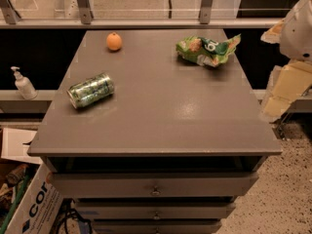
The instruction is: Move green rice chip bag near green can
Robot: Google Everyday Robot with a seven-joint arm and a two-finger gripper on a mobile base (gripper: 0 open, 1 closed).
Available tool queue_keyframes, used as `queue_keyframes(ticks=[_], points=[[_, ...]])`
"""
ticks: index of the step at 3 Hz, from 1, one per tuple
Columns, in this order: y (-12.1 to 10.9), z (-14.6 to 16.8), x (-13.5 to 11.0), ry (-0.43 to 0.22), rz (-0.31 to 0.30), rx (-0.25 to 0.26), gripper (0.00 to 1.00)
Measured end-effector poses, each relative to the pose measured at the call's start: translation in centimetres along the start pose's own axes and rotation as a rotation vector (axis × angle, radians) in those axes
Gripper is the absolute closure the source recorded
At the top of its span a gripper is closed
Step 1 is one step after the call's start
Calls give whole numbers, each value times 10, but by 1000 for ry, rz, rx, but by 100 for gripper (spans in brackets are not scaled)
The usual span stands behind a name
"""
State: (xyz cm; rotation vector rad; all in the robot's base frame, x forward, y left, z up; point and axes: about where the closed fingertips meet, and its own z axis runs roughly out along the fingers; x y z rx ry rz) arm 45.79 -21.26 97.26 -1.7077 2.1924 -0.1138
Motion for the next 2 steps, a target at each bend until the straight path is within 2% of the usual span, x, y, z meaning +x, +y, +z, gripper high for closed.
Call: queue_keyframes(ticks=[1, 2], points=[[-34, 24, -14, -40, -2, 71, 0], [-78, 56, -27, -84, -13, 153, 0]])
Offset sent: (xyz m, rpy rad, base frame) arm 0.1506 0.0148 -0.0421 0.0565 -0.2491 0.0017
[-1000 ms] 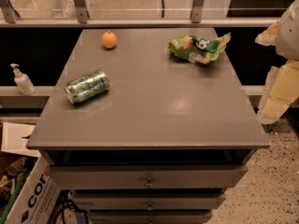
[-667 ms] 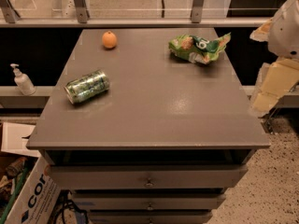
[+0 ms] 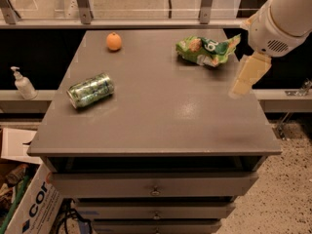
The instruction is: Move green rice chip bag near green can
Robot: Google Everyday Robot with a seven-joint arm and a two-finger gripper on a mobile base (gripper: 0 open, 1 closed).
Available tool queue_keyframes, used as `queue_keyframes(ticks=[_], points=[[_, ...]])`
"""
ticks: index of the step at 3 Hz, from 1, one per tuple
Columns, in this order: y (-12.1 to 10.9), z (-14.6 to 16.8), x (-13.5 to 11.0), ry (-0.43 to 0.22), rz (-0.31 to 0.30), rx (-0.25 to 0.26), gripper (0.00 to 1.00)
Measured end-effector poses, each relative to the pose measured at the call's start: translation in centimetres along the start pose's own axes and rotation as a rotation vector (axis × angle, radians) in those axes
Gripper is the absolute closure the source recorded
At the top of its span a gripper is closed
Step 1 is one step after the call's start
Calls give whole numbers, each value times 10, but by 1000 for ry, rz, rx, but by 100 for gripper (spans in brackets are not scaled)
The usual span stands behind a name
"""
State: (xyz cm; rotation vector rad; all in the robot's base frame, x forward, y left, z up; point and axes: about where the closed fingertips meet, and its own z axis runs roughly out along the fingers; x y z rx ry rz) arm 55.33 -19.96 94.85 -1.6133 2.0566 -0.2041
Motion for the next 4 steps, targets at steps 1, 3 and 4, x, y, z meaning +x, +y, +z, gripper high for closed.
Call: queue_keyframes(ticks=[1, 3, 4], points=[[0, 0, 0, 0, 0, 0, 0], [-36, 45, -12, -51, 26, 4, 0], [-63, 82, -20, -82, 67, 16, 0]])
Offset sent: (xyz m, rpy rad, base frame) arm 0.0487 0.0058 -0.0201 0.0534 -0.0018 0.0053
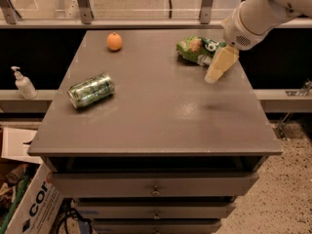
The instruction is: Move green rice chip bag near green can
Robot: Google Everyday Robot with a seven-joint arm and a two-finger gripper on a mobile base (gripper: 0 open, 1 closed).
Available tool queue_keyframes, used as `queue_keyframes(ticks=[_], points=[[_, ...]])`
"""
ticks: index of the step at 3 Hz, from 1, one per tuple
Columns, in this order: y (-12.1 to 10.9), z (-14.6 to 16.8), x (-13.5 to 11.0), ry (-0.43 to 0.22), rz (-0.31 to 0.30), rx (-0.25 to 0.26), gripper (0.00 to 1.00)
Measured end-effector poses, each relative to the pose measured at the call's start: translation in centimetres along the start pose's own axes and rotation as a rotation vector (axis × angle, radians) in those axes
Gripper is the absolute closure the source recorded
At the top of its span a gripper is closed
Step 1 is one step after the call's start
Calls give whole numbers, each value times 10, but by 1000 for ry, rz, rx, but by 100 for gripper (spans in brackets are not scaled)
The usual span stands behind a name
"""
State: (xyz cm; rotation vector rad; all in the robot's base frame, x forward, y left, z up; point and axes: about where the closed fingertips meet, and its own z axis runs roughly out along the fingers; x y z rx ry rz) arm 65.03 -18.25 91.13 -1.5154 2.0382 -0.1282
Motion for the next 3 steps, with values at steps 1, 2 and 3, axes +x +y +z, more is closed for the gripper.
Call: queue_keyframes(ticks=[1, 2, 3], points=[[-23, 42, -2, -24, 59, 10, 0], [-41, 82, -3, -36, 103, 21, 0], [-56, 108, -4, -50, 128, 35, 18]])
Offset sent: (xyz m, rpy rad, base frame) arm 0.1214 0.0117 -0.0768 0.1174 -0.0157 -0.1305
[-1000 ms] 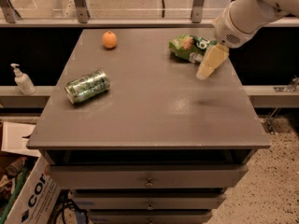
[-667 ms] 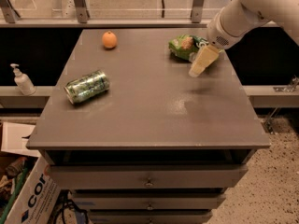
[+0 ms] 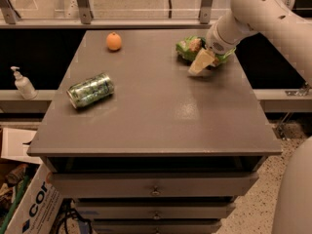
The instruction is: Move green rice chip bag near green can
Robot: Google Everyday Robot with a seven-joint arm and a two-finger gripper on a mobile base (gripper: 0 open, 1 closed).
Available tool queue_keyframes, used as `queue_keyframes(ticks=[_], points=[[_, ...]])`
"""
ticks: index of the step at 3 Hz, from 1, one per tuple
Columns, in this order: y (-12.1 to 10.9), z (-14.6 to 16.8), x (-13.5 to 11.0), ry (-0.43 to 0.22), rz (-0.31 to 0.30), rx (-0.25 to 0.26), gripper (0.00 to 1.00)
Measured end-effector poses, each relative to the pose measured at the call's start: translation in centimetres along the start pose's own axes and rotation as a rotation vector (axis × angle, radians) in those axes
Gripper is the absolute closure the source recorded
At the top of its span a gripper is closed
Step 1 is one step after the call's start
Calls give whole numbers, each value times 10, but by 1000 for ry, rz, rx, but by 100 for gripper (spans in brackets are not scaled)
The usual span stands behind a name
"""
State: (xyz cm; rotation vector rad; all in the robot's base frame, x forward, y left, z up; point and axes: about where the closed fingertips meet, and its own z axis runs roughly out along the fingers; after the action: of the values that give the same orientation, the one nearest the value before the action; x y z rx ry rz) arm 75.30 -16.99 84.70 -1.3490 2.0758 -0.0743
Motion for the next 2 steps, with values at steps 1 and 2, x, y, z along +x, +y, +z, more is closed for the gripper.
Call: queue_keyframes(ticks=[1, 2], points=[[-14, 2, 0, -16, 21, 20, 41], [-28, -7, 0, -36, 41, 35, 64]])
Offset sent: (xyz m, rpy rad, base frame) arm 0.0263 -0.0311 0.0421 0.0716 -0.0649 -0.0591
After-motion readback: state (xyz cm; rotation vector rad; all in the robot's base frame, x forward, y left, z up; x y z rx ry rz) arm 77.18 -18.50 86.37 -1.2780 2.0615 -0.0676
